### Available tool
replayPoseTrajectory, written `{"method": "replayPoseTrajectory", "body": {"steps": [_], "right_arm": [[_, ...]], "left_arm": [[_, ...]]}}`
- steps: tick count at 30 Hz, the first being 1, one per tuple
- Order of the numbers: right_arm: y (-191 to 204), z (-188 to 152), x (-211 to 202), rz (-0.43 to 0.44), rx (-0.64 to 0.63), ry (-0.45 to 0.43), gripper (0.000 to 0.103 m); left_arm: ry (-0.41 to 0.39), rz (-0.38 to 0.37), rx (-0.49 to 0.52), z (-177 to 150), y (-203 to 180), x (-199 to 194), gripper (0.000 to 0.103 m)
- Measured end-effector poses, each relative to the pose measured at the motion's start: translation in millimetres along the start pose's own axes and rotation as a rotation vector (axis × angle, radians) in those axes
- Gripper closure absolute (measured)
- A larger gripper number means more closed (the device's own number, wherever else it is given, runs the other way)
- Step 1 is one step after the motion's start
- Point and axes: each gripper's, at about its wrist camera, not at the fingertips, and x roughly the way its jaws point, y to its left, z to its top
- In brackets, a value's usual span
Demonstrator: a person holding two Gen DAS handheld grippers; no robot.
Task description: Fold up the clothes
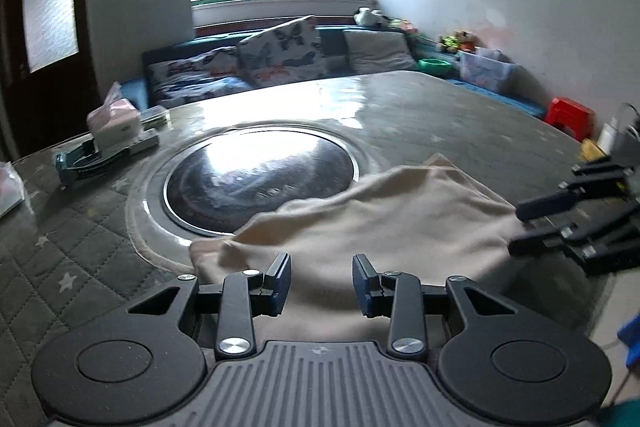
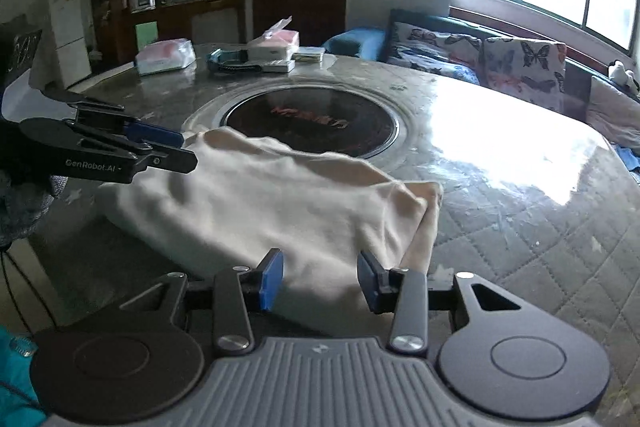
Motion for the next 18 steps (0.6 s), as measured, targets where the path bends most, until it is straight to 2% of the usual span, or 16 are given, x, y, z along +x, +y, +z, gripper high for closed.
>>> {"method": "replayPoseTrajectory", "body": {"steps": [3, 6, 12, 18], "right_arm": [[-3, -6, 0, -0.017, 0.002, 0.022, 0.070], [-7, -12, 3, -0.030, 0.024, 0.046, 0.070], [4, 7, 9, 0.026, -0.019, 0.018, 0.069], [15, 28, 16, 0.086, -0.067, -0.014, 0.068]], "left_arm": [[0.008, -0.023, 0.025, -9, -4, -5, 0.066], [0.038, -0.011, 0.031, -16, -4, -3, 0.066], [0.061, -0.014, 0.031, -17, -2, -4, 0.065], [0.076, 0.028, 0.012, -15, 10, -11, 0.061]]}}
